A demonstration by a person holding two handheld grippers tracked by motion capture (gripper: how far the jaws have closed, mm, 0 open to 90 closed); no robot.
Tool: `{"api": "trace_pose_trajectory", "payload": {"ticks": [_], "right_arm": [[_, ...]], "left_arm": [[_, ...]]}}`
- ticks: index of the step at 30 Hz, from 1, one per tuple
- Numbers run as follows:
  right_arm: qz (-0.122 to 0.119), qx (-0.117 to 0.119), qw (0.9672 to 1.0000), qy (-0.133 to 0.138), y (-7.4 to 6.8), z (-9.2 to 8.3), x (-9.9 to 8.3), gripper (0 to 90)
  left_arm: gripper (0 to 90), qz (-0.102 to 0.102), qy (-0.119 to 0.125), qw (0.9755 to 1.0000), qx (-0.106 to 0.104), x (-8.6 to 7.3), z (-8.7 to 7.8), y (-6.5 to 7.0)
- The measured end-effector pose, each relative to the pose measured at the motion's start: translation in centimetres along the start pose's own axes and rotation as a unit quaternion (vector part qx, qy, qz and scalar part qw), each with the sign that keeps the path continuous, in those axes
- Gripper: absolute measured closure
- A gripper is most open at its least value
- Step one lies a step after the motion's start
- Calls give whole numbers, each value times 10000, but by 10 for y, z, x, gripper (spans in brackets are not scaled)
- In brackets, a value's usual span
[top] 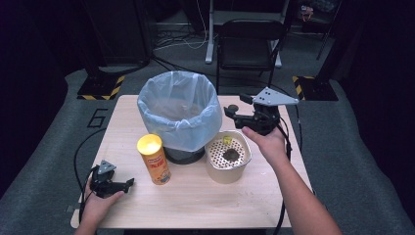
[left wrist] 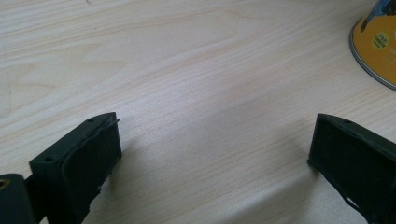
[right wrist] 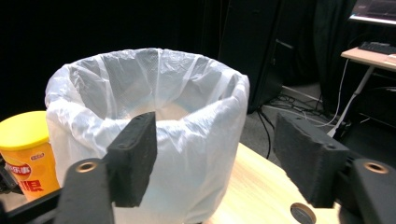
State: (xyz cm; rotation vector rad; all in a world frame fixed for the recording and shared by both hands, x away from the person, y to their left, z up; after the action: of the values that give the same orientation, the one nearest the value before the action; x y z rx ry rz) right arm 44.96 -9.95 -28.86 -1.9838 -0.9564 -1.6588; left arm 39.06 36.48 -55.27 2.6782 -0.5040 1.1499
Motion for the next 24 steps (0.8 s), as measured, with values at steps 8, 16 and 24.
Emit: {"api": "trace_pose_trajectory", "payload": {"ticks": [8, 16, 24], "right_arm": [[263, -35, 9996, 123, 8, -16, -30, 232], [594, -55, 9981, 136, 12, -28, -54, 189], [835, -329, 9960, -6, 18, -41, -83, 133]], "left_arm": [[157, -66, 143, 9999, 66, -1, -4, -3], [198, -88, 33, 9999, 63, 0, -7, -2], [323, -394, 10, 9975, -583, 5, -10, 3]]}}
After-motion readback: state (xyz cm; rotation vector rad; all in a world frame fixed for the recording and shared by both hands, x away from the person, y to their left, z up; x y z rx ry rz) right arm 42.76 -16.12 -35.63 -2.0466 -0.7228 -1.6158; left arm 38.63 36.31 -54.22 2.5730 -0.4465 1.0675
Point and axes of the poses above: each handheld gripper's, and its own axes: z roughly forward along the jaws, x roughly out of its top, y roughly to its right, the point moved 3 cm from there along z, roughly forward along the jaws, and after that the axes turned 2 degrees about -z, right-handed, at the moved point
